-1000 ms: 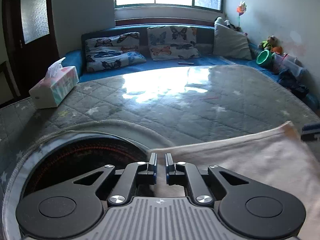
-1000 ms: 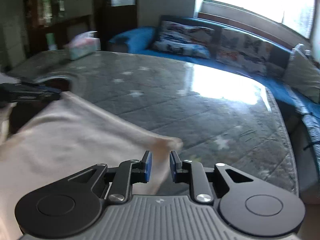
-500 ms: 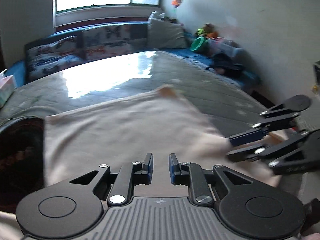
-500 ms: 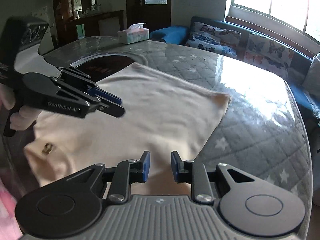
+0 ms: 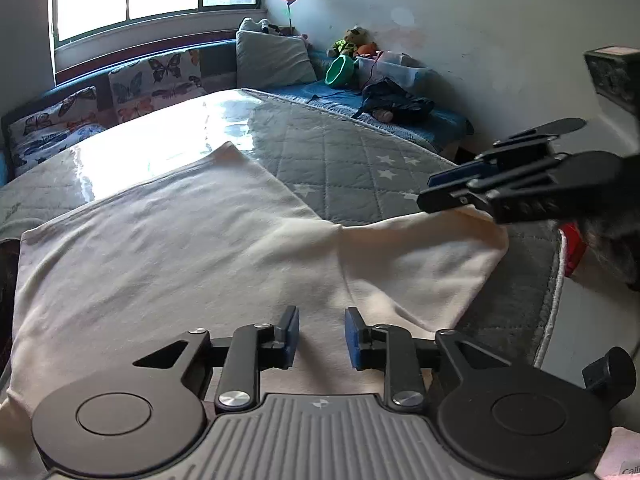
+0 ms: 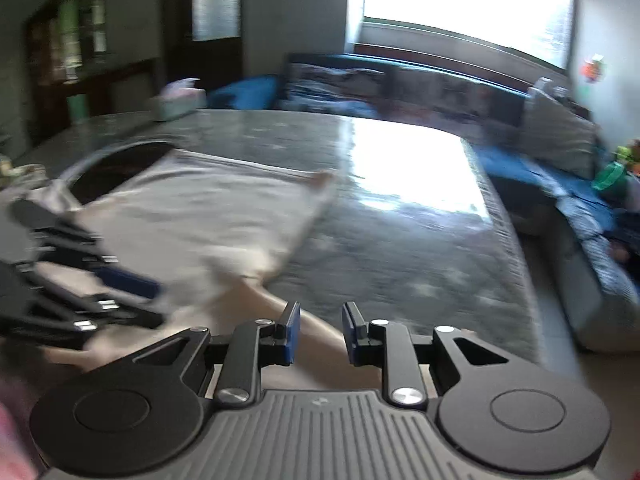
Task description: Fold clothes
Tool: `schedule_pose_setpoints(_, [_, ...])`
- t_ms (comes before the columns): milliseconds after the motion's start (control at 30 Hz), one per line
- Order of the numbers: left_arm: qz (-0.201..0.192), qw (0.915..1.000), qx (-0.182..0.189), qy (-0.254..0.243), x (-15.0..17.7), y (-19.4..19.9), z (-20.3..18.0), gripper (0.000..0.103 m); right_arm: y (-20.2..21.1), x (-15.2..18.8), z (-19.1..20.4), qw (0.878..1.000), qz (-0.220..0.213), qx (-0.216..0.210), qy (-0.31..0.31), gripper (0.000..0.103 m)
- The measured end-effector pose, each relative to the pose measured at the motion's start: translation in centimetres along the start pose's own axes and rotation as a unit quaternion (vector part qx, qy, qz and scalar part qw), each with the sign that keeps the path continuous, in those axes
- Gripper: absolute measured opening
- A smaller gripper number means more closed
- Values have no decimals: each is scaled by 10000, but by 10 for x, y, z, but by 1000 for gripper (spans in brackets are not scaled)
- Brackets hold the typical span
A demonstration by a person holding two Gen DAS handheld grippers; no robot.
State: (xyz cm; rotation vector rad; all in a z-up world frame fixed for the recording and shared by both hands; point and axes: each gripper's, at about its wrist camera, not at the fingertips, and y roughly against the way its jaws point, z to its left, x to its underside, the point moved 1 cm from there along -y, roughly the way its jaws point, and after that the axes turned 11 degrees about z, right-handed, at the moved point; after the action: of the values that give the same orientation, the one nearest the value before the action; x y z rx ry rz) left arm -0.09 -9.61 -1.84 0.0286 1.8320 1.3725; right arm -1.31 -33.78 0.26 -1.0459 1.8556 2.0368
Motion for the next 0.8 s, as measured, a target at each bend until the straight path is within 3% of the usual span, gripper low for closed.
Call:
schedule_pose_setpoints(367, [18,9997,194,-155,6,1,-13,29,-10,20,-28,9975,210,538,-399,21])
schedule_pose_setpoints(467, [19,9997,180,-151,6,0,-13,30,-6,23,-27,9975,179,582,-356,7])
schedule_pose_setpoints(633, [25,9997,159,-161,8,1,-13,35,15,23,-36,9945,-267,747,-690,3])
schedule_pose_setpoints(800, [28,9996,170,-230,10,1,-14,38,46,37,-57,9829,-683,1162,-1252,3])
